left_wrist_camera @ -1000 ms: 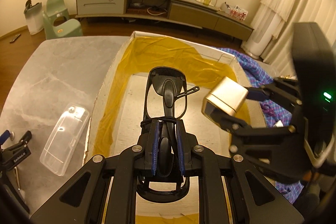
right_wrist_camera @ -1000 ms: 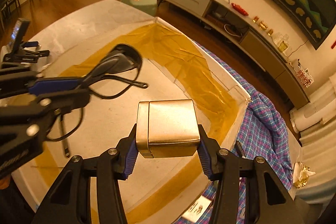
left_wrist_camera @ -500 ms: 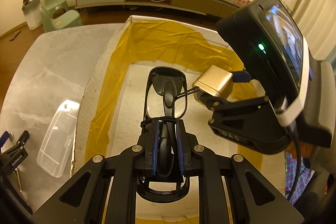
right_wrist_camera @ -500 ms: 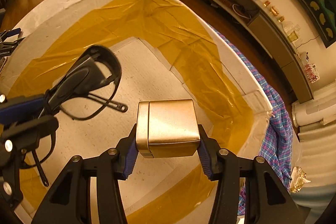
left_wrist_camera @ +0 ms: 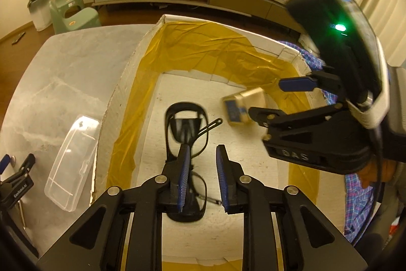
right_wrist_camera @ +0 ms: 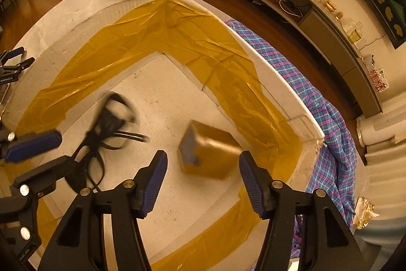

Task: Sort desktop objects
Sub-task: 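Open both tools to drop the glasses and gold box into the box, then grasp the small clear tube with the left tool while the right tool grasps the tissue pack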

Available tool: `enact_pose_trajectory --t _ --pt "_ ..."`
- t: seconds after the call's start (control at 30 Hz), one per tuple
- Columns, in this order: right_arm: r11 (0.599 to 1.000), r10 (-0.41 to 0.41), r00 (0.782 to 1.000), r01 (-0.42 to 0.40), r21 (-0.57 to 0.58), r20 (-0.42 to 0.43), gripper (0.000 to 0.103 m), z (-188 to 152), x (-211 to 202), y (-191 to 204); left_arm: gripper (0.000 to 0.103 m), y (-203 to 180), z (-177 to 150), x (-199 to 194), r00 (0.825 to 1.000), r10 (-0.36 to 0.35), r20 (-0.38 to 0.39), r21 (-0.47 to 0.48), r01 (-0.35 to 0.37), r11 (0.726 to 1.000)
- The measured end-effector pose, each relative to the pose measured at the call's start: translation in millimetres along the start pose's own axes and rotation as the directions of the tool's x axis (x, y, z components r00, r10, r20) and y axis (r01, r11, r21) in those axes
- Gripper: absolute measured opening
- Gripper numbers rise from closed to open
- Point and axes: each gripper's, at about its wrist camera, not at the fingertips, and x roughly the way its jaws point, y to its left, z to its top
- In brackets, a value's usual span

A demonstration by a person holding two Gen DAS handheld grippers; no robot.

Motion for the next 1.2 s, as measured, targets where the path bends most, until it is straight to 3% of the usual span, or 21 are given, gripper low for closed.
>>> enact_pose_trajectory --t 0.53,0.73,0.97,1.1,1.2 --pt "0.992 0.091 0.994 -0.096 0.076 0.066 0.062 -50.2 -63.2 -0.5 0.023 19.8 -14.2 -39.5 0.994 -0.064 0.093 -0.072 0.071 0.995" --pt "0.989 0.096 0.988 -0.109 0.099 0.119 0.064 -78.1 -95.5 3.1 0.023 15.0 -29.5 -66.7 0.972 -0.154 0.178 -0.080 0.170 0.982" --pt "0.978 0.113 0.974 -0.143 0.152 0.194 0.064 -123.3 -127.2 -4.7 0.023 -30.2 -50.2 -89.5 0.945 -0.219 0.243 0.045 0.215 0.976" --pt "0.968 0.128 0.961 -0.175 0.181 0.245 0.065 -162.6 -140.5 -20.2 0.028 -69.9 -72.0 -103.3 0.917 -0.322 0.237 0.189 0.281 0.941" --pt "0.967 0.103 0.963 -0.156 0.201 0.250 0.065 -199.1 -136.8 -36.5 0.029 -103.7 -85.5 -105.2 0.908 -0.364 0.210 0.282 0.300 0.911"
